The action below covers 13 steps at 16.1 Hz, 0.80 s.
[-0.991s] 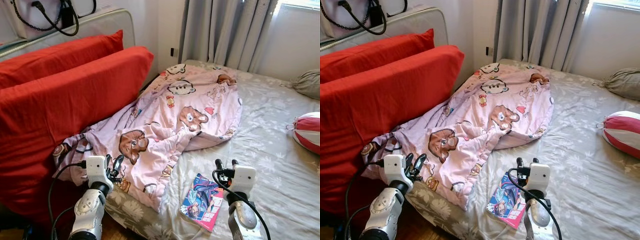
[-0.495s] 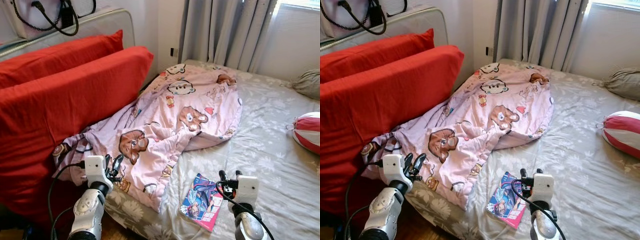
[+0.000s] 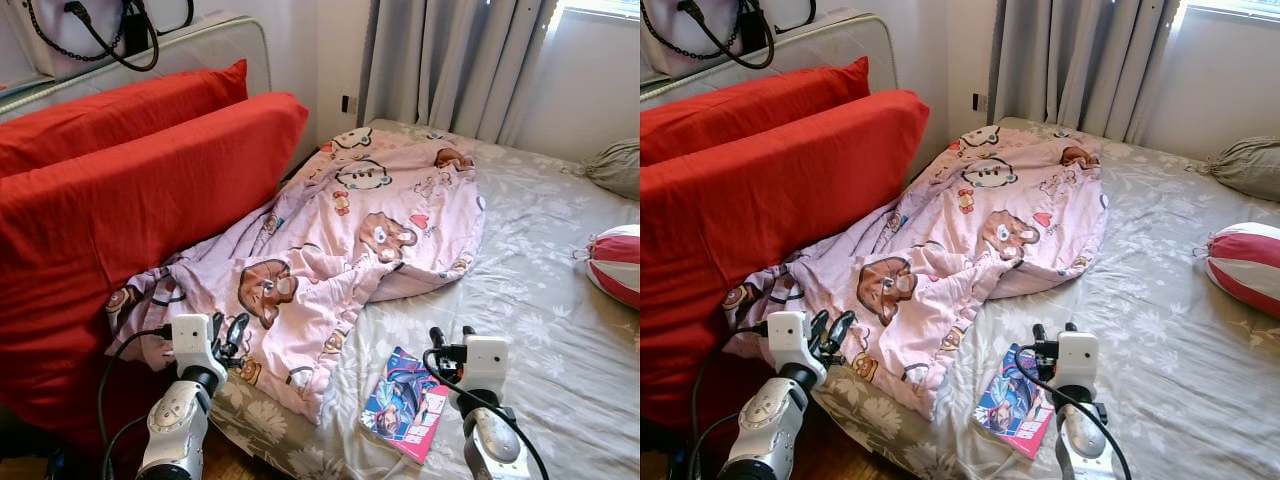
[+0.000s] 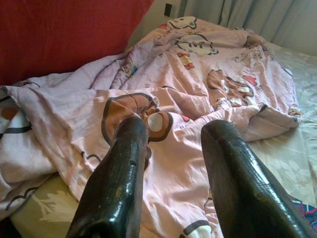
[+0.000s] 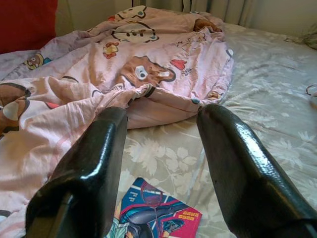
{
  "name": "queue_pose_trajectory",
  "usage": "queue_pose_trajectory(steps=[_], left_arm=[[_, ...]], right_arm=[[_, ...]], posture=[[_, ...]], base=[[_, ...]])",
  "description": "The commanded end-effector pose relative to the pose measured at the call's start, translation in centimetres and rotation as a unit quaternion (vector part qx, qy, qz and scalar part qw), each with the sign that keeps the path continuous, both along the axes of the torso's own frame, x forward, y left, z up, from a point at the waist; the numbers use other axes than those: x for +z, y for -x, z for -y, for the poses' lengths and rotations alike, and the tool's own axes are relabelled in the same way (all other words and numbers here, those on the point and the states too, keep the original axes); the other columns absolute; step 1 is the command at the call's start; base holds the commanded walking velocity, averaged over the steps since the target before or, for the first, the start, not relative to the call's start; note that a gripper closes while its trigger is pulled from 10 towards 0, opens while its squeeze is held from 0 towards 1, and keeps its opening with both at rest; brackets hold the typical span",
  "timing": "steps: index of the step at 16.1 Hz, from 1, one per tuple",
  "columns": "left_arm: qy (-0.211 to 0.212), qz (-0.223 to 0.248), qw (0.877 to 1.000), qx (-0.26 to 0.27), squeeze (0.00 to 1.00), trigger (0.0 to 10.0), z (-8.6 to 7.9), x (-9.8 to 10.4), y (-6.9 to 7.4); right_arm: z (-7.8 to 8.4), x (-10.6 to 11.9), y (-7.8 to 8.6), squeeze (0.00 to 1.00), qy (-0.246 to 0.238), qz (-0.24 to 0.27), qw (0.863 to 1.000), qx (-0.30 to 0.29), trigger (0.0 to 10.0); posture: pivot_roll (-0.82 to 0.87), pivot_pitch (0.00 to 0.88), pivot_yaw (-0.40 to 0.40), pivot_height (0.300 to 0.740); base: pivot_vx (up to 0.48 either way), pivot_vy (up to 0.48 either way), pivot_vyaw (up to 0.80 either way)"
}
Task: Clean up the room
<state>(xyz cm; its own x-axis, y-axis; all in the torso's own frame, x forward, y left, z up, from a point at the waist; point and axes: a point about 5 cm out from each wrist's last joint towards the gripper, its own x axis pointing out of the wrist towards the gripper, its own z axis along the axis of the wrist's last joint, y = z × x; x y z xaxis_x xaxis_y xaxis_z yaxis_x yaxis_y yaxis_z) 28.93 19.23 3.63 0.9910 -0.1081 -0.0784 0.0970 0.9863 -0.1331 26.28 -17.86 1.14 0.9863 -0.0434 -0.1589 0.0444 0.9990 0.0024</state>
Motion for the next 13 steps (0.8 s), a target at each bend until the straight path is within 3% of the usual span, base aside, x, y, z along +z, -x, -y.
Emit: queue_pose_trajectory(steps=[1, 6, 7, 13], left_arm=[[0.0, -0.004, 1.0, 0.001, 0.0, 10.0, -0.34, 0.09, -0.04], [-0.002, -0.003, 1.0, 0.002, 0.0, 10.0, -0.41, 0.31, -0.3], [-0.002, -0.004, 1.0, 0.002, 0.0, 10.0, -0.38, 0.3, -0.28], [0.0, -0.002, 1.0, 0.0, 0.0, 10.0, -0.16, 0.46, -0.41]], right_arm=[[-0.04, -0.3, 0.13, 0.0, -0.003, -0.011, 1.0, -0.002, 10.0], [-0.05, 0.19, -0.5, 0.0, 0.003, -0.004, 1.0, 0.002, 10.0], [-0.26, 0.26, -0.52, 0.0, 0.022, -0.003, 1.0, 0.017, 10.0], [-0.48, -0.37, -0.21, 0.0, 0.025, -0.027, 0.999, 0.011, 10.0]], posture=[[0.01, 0.0, -0.025, 0.74], [0.01, 0.0, -0.023, 0.74], [0.02, 0.0, -0.023, 0.74], [0.01, 0.0, -0.02, 0.735]], base=[[0.0, 0.0, 0.0], [0.0, 0.0, 0.0], [0.0, 0.0, 0.0], [0.0, 0.0, 0.0]])
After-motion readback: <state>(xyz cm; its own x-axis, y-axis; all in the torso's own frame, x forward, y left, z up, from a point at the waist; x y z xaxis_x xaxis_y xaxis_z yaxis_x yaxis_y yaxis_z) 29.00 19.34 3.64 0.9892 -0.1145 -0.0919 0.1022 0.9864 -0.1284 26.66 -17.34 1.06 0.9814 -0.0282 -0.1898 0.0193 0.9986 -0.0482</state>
